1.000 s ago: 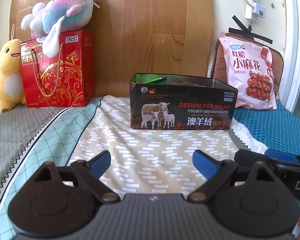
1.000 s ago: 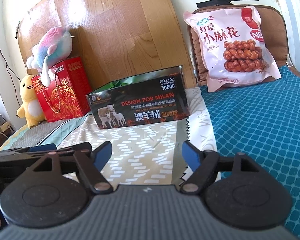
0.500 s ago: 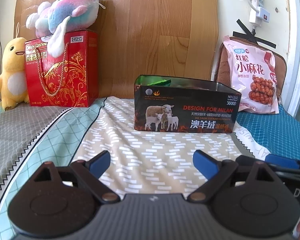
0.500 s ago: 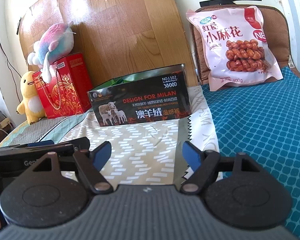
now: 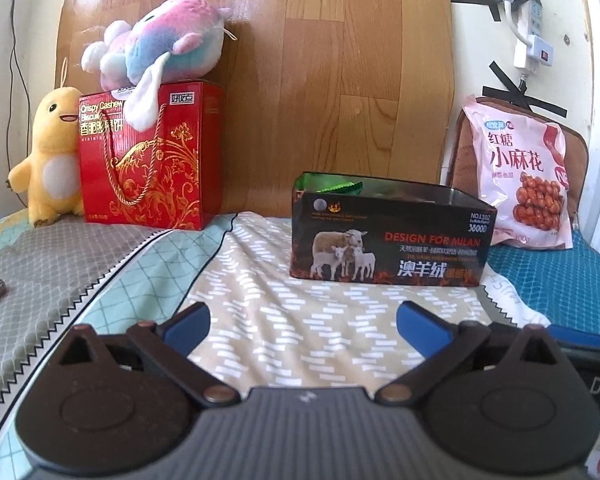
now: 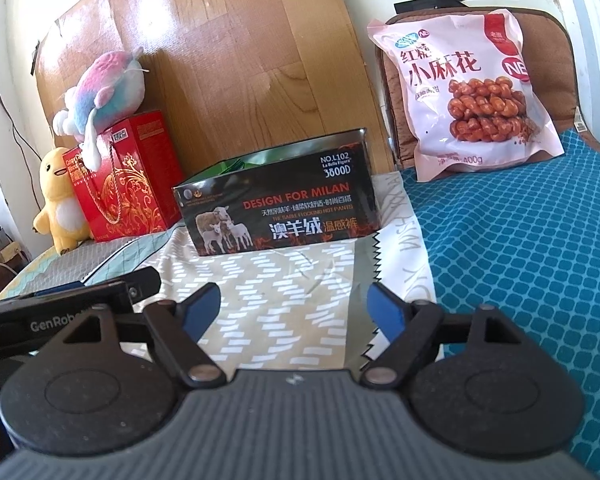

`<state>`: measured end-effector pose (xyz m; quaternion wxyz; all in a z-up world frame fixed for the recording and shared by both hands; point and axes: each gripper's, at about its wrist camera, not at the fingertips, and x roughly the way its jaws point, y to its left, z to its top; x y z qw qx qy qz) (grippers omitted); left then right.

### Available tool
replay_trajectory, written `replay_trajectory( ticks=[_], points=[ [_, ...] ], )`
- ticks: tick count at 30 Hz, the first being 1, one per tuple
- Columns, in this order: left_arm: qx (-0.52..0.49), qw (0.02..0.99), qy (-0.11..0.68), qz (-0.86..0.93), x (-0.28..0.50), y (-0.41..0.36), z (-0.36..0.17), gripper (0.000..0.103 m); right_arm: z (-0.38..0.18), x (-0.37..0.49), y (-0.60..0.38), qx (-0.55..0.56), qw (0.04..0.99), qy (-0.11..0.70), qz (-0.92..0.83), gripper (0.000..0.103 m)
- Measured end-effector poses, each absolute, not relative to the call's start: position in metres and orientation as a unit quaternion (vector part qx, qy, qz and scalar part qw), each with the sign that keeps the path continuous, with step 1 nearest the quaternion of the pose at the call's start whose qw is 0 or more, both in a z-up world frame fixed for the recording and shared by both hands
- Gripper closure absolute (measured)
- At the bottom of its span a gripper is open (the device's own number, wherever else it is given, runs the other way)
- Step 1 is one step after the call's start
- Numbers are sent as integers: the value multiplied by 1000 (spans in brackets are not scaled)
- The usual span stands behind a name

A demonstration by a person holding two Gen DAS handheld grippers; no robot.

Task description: Organize snacks

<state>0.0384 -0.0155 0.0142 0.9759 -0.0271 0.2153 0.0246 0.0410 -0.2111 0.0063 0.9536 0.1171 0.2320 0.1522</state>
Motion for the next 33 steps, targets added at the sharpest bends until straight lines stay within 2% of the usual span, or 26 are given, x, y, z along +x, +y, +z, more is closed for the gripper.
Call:
replay_trajectory(
  ticks=[6,17,33],
  points=[
    [-24,976,214,32,38,-16,15,0,6,40,-210,114,954,231,154,20],
    [-43,985,148,72,24,-7,23,0,6,41,-212,120,953,230,155,20],
    [-7,978,194,72,37,-11,19,0,6,42,-210,113,953,233,158,20]
  ],
)
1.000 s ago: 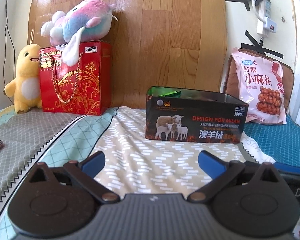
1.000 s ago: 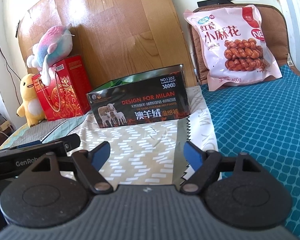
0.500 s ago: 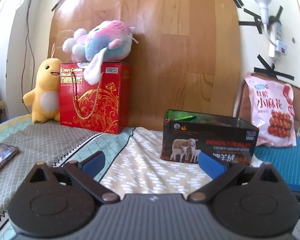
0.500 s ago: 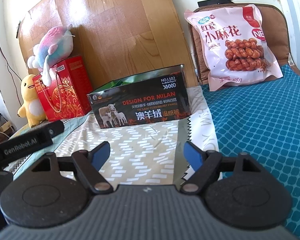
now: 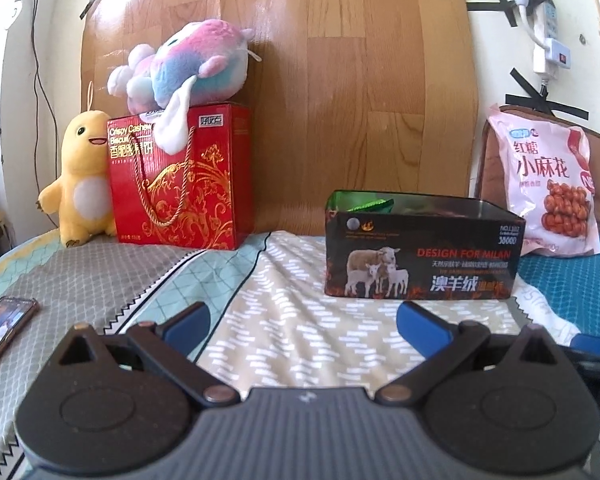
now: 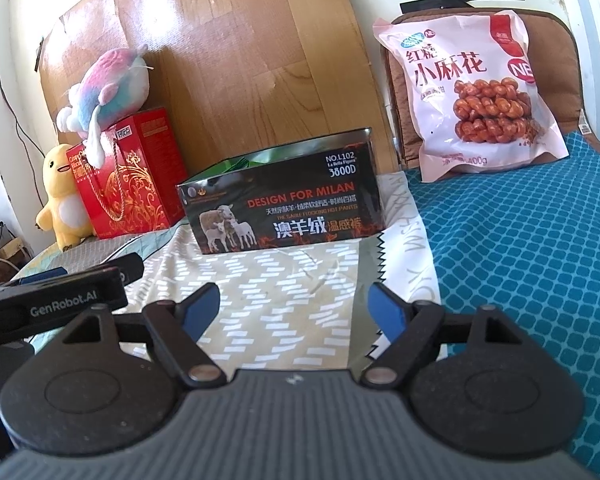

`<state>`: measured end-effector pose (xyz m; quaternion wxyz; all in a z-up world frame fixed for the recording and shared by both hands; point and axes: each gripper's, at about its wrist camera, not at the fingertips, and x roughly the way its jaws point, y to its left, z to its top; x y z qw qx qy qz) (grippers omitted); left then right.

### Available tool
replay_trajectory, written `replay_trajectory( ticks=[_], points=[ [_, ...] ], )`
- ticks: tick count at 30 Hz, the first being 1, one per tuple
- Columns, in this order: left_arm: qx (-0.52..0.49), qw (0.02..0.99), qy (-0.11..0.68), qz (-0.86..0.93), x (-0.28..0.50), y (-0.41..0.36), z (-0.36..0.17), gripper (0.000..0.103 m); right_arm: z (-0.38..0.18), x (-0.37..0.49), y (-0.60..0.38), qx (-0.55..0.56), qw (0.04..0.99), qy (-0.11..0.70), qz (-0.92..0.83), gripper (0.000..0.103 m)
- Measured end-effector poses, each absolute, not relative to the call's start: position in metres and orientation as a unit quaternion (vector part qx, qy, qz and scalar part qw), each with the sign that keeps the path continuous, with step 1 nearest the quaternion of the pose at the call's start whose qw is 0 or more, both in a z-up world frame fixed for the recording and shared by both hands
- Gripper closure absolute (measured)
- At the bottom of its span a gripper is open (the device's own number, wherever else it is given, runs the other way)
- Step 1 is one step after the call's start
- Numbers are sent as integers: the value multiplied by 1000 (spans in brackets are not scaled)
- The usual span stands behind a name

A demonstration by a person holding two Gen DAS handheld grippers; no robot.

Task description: Organize snacks

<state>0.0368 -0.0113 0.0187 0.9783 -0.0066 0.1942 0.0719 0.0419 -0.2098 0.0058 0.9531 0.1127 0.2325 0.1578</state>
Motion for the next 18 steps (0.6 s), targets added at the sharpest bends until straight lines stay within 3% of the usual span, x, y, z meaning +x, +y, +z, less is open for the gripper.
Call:
replay_trajectory(
  ticks=[18],
  points=[
    [-16,977,206,59,40,-7,18,0,5,43,-209,109,952,235,162,18]
  ],
)
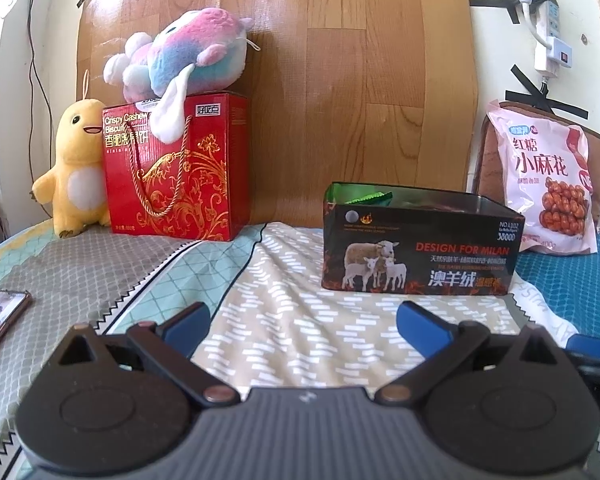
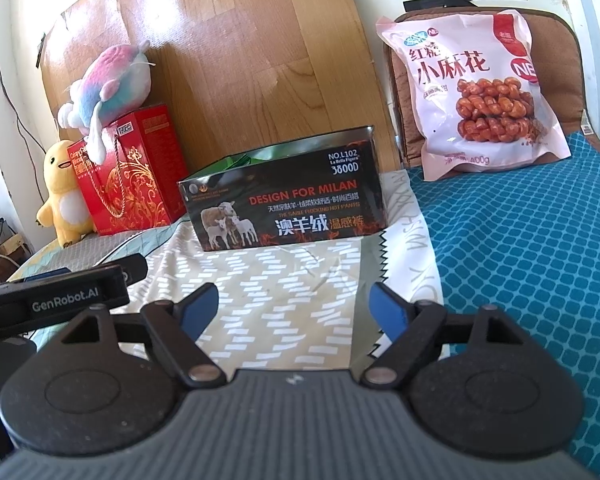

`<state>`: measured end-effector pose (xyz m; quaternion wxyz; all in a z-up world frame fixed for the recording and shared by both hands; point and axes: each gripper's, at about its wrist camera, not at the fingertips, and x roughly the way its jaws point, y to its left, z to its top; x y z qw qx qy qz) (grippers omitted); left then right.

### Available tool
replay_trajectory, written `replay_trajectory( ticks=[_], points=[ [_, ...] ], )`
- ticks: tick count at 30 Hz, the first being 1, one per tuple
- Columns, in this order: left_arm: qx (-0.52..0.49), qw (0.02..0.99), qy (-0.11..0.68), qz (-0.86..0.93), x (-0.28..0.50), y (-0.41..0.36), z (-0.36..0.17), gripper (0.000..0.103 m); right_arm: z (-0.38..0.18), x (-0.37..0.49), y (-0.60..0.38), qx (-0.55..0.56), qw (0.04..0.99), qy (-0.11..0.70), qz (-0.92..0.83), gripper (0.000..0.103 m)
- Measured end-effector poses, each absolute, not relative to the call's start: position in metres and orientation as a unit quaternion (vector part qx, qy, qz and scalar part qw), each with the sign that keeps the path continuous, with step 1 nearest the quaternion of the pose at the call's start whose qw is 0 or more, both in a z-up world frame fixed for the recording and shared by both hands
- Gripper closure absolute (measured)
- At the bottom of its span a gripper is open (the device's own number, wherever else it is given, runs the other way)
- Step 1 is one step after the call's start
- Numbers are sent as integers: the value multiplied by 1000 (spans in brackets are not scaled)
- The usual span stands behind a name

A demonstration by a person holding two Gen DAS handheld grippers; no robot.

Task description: Organize snacks

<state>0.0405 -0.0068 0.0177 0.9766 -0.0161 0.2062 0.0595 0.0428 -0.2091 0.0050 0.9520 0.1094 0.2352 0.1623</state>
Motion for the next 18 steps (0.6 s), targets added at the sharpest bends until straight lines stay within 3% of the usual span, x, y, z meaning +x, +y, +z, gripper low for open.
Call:
replay_trajectory(
  ticks=[18],
  points=[
    [-30,977,206,48,40,-5,17,0,4,46,-208,101,948,246,173,18]
  ],
)
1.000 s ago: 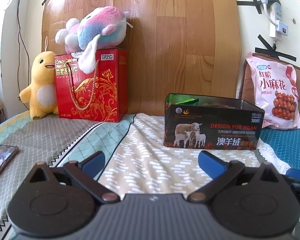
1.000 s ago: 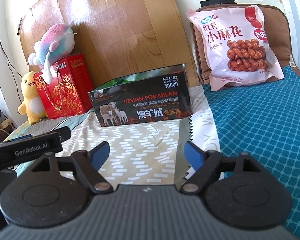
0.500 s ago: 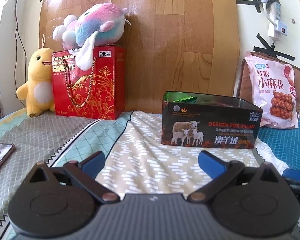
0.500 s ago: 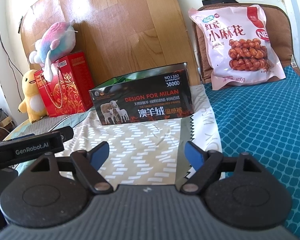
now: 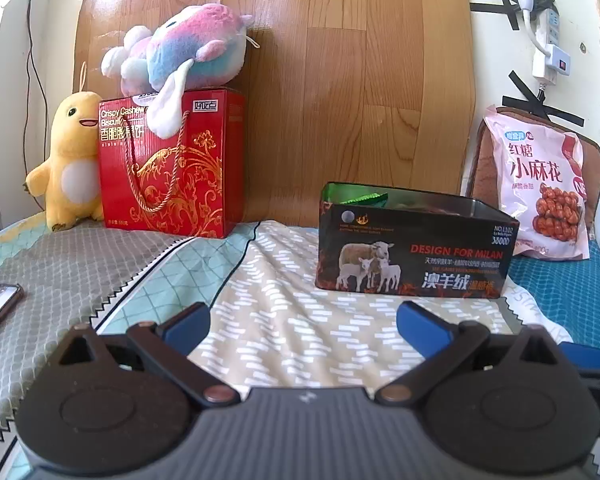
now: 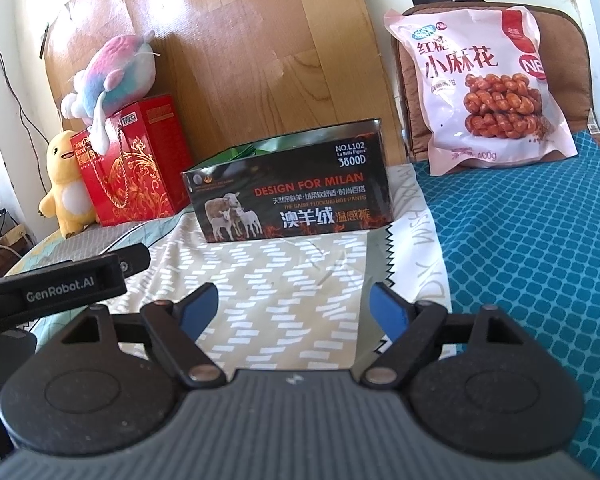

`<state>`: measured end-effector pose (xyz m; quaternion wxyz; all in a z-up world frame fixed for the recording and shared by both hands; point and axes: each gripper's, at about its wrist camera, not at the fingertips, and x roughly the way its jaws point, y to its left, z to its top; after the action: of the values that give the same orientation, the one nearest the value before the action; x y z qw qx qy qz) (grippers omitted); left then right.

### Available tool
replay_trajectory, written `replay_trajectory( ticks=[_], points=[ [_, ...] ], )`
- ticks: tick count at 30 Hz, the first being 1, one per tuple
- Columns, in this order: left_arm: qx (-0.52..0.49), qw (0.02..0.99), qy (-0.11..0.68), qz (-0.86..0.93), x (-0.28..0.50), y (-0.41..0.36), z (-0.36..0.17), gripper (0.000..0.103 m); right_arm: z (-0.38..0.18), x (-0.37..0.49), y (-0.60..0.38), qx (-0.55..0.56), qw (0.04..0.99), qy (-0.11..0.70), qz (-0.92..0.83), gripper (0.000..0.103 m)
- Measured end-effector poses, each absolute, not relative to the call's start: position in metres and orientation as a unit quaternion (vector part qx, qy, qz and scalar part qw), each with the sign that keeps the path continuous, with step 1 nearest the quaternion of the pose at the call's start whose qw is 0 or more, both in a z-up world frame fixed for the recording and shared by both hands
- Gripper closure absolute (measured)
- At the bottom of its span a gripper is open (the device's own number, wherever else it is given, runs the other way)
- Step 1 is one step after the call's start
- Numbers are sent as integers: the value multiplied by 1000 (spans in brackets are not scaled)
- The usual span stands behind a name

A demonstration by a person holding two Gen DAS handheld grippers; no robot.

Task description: Organize snacks

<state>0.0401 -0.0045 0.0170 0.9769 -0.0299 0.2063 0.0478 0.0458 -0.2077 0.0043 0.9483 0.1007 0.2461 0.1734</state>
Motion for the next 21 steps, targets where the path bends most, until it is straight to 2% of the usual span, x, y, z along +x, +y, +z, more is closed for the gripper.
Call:
replay_trajectory(
  ticks=[21],
  points=[
    [-28,977,208,47,41,-5,17,0,4,46,-207,101,948,247,173,18]
  ],
)
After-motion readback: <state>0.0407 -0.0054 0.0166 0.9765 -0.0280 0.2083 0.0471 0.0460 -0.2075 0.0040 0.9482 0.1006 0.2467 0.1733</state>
